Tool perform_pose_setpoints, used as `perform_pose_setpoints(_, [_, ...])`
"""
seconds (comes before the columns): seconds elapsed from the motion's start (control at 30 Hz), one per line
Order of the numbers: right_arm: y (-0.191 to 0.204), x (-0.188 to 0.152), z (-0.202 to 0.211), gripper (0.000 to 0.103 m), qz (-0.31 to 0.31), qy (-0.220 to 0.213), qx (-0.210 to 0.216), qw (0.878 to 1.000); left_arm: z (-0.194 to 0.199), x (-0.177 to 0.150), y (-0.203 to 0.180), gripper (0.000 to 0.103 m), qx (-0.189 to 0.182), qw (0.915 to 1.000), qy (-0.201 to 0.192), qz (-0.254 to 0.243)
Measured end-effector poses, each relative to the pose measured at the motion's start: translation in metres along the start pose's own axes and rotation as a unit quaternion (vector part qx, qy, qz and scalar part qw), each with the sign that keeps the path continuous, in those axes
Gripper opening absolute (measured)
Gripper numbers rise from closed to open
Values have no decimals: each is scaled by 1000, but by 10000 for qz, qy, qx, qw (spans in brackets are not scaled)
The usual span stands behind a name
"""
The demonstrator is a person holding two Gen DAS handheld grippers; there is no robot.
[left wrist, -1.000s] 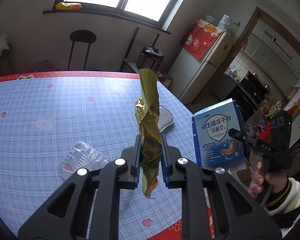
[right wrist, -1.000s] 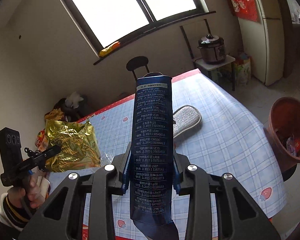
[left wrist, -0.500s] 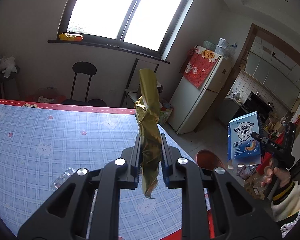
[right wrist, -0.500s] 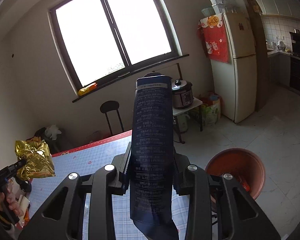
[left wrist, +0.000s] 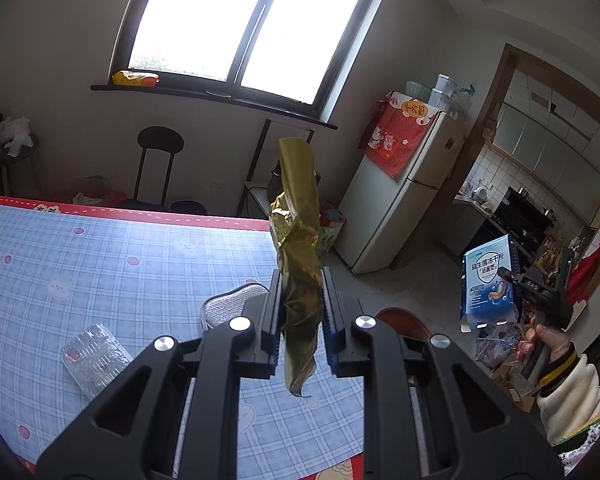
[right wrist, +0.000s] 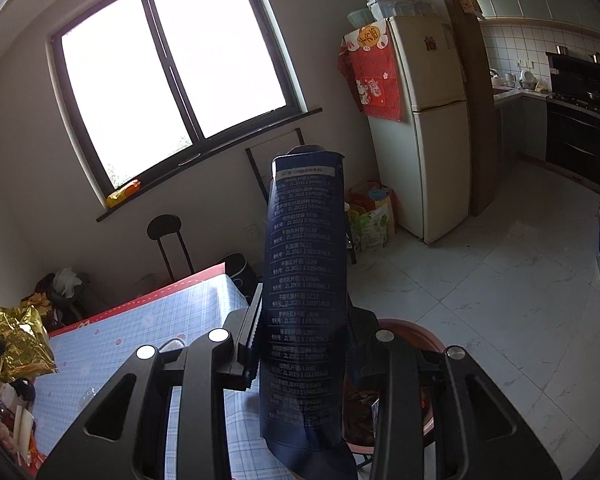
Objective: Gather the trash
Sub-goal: 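Carry the blue box over the bucket and open the right gripper, then carry the gold foil bag over the bucket and open the left gripper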
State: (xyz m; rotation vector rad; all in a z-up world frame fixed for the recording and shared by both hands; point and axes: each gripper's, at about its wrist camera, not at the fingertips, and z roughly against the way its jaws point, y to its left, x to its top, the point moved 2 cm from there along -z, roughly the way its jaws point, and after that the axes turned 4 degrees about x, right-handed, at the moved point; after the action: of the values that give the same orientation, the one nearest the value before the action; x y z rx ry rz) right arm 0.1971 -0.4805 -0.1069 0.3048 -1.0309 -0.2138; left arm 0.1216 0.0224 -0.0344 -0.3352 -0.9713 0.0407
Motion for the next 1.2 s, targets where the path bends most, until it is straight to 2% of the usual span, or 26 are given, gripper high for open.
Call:
perform_pose_setpoints(0.37, [-31,17,-32,36,-59,154,-43,9999,10,-12,-24,21,398,9991,-85,115])
perform_pose_setpoints(0.4, [-31,17,-33,38,-48,158,-33,9999,12,-12,-27,21,412,9990,-80,119])
perform_pose_setpoints(0.43, [-31,18,-35,46,-41,146,-35,9999,11,-12,-30,21,423,9990,-75,119])
perform_pose_setpoints(0.6, [-34,24,-31,63,-25,11,-101,9999,4,-6,-43,21,372,9993,-33,20])
perform_pose_setpoints(0.83, [-43,19,-16,97,96,22,-494,9987,-25,0,-75,21,23,9993,151,-351])
perform_pose_setpoints(1.03, [-60,5,3,98,46,158,-792,9967,-65,3,-122,21,-524,9947,386,-800])
perform_pose_setpoints(1.2, [-80,-8,21,98,-70,221,-1008,9946,-109,-2,-171,21,-1082,9852,665,-1147])
